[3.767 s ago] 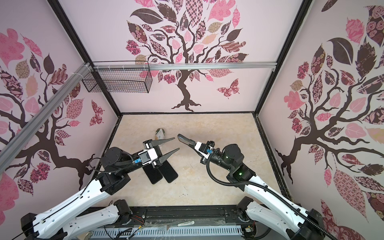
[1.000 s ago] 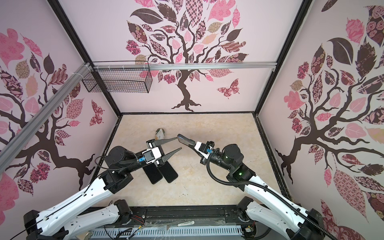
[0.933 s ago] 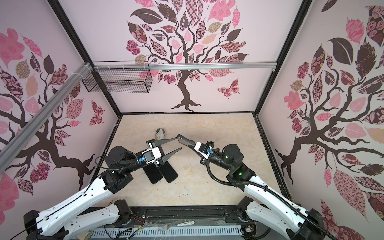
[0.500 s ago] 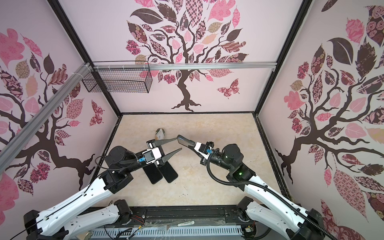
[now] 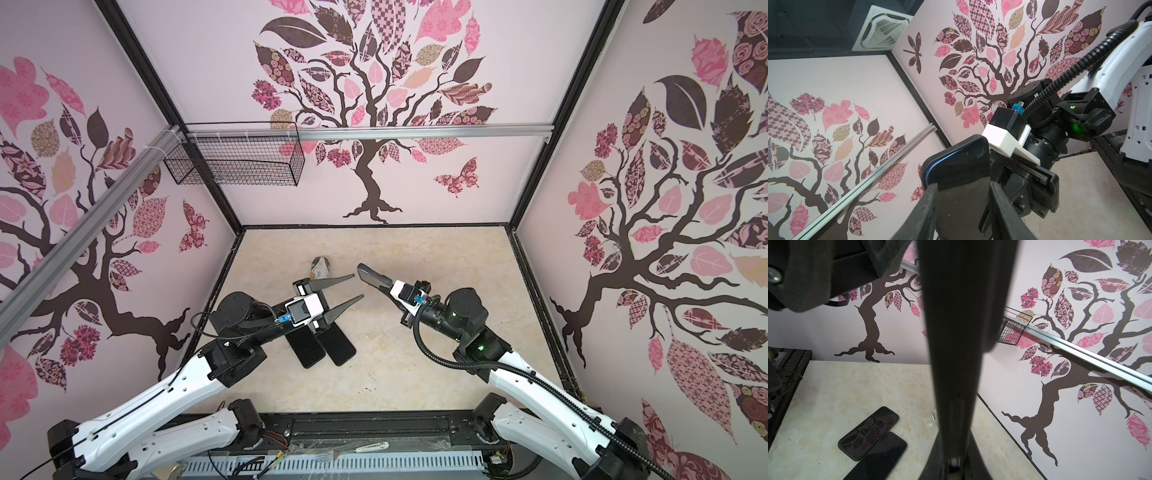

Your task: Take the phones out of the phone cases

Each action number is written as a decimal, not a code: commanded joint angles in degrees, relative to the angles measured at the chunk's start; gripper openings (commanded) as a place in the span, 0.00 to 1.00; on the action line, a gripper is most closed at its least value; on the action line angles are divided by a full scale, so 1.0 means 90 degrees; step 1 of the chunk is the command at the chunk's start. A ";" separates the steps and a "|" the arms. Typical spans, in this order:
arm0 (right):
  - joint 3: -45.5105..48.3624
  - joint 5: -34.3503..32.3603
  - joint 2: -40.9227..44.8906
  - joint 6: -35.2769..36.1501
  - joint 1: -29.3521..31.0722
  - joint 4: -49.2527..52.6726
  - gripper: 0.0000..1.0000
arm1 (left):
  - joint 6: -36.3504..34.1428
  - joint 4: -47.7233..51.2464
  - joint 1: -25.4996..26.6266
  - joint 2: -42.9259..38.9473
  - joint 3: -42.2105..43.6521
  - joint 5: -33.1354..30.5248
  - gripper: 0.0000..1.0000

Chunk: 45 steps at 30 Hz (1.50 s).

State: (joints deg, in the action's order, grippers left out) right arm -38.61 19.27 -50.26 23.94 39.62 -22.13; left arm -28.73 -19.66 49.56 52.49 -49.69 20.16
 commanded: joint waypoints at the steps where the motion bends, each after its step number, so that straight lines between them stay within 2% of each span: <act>1: -0.0143 0.0048 0.0167 -0.0053 0.0020 -0.0462 0.00 | -0.0028 -0.0047 0.0021 -0.0022 0.0188 -0.0081 0.43; 14: -0.0207 0.0606 0.0067 0.0143 0.0023 -0.0334 0.00 | -0.0033 -0.0027 0.0021 -0.0018 0.0184 -0.0093 0.44; 35: -0.0336 0.0976 -0.0002 0.0419 0.0081 -0.0019 0.00 | -0.0031 0.0263 0.0031 0.0159 0.0067 0.0299 0.44; 45: -0.0300 0.0794 0.0077 0.0811 0.0172 0.0132 0.00 | -0.0188 0.0375 0.0049 0.0224 0.0072 -0.0216 0.43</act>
State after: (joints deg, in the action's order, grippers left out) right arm -38.89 22.74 -50.35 27.46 39.57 -19.49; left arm -30.09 -18.33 49.50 53.04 -49.69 19.64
